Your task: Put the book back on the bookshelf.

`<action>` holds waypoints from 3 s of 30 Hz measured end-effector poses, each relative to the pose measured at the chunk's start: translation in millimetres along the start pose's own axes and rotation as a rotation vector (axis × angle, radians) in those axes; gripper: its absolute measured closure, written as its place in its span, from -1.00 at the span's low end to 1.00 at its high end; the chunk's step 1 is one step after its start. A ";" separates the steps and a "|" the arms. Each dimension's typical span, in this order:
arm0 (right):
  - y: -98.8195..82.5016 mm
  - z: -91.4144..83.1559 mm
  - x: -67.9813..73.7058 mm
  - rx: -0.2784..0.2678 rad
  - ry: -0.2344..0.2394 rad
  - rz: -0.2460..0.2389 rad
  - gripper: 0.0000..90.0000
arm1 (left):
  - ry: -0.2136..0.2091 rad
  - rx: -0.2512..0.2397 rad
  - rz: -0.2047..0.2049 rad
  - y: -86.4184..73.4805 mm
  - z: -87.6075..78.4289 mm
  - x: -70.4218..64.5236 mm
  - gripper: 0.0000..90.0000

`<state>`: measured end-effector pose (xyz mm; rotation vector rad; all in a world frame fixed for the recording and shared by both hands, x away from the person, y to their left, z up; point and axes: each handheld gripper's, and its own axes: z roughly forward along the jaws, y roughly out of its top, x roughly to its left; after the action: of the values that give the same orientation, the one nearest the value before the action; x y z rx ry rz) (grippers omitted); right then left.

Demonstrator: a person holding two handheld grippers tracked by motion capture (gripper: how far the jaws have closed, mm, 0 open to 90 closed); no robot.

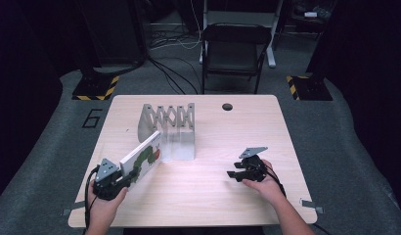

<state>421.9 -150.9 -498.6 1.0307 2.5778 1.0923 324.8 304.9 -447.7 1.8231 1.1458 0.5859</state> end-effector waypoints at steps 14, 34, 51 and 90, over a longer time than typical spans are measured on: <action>0.2 0.6 -0.1 0.000 -0.001 -0.011 0.06 | 0.014 -0.008 -0.024 0.1 5.7 5.2 0.68; -0.1 1.2 0.1 0.004 -0.001 -0.018 0.06 | 0.038 -0.020 -0.031 0.1 24.4 8.0 0.67; -0.3 1.7 0.5 0.005 -0.001 -0.019 0.06 | 0.075 -0.034 -0.068 0.0 35.0 2.4 0.67; -1.7 0.3 -1.1 0.008 0.001 -0.010 0.05 | 0.235 -0.025 -0.171 21.3 84.0 -18.1 0.66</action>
<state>421.9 -152.2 -500.2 1.0176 2.5876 1.0820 389.6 248.9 -470.5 1.6461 1.4290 0.7239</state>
